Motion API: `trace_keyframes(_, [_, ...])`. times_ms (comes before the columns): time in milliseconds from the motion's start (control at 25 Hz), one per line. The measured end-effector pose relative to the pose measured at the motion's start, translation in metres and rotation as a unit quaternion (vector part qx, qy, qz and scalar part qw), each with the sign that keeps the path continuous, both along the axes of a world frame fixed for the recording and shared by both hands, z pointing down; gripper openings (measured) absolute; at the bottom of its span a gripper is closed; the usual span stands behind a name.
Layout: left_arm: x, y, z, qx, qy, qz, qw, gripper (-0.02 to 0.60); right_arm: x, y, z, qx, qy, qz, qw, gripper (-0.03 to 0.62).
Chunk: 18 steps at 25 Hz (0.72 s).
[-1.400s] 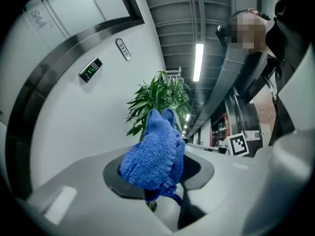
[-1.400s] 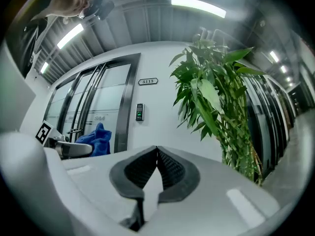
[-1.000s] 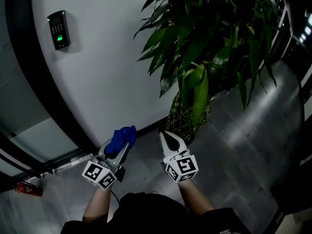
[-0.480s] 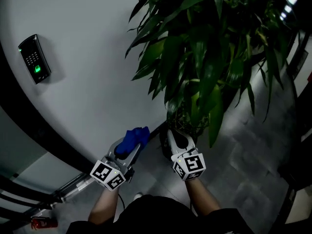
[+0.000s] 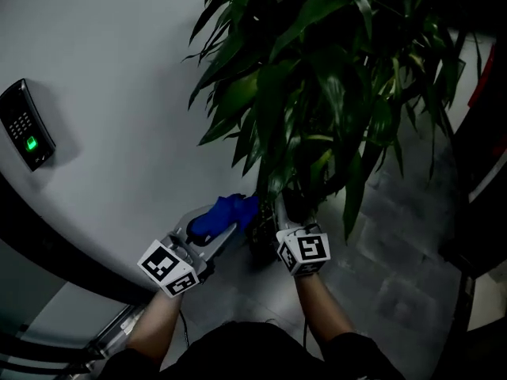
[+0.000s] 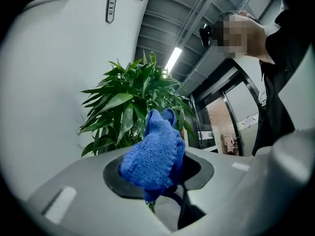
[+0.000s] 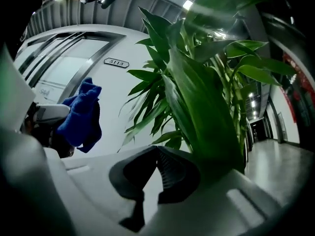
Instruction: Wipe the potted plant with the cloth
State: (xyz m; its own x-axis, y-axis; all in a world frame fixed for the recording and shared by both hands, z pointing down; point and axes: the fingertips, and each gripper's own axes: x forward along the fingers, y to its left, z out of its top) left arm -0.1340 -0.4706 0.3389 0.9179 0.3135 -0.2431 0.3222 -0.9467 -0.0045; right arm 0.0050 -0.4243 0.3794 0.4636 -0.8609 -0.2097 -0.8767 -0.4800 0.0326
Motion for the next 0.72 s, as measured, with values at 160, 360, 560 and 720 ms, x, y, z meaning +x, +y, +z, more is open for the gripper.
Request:
trace_keyframes(160, [0.013,0.002,-0.033,0.026,0.016,0.017,0.9994,0.155,0.009,-0.006,-0.015,0.011,0.011,-0.013,1.000,0.003])
trace_keyframes(360, [0.022,0.019,-0.100,0.077,0.053,0.025,0.9953,0.155,0.013,-0.015,-0.034,0.037,0.023,-0.039,0.998,0.003])
trace_keyframes(560, [0.037,0.040,-0.154,0.128,0.078,0.039,0.9879,0.155,0.008,-0.019,-0.062,0.080,0.039,-0.071,0.993,0.003])
trace_keyframes(720, [0.071,0.028,-0.167,0.153,0.068,0.004,0.9859,0.155,0.000,-0.018,-0.078,0.109,0.048,-0.100,0.988,0.003])
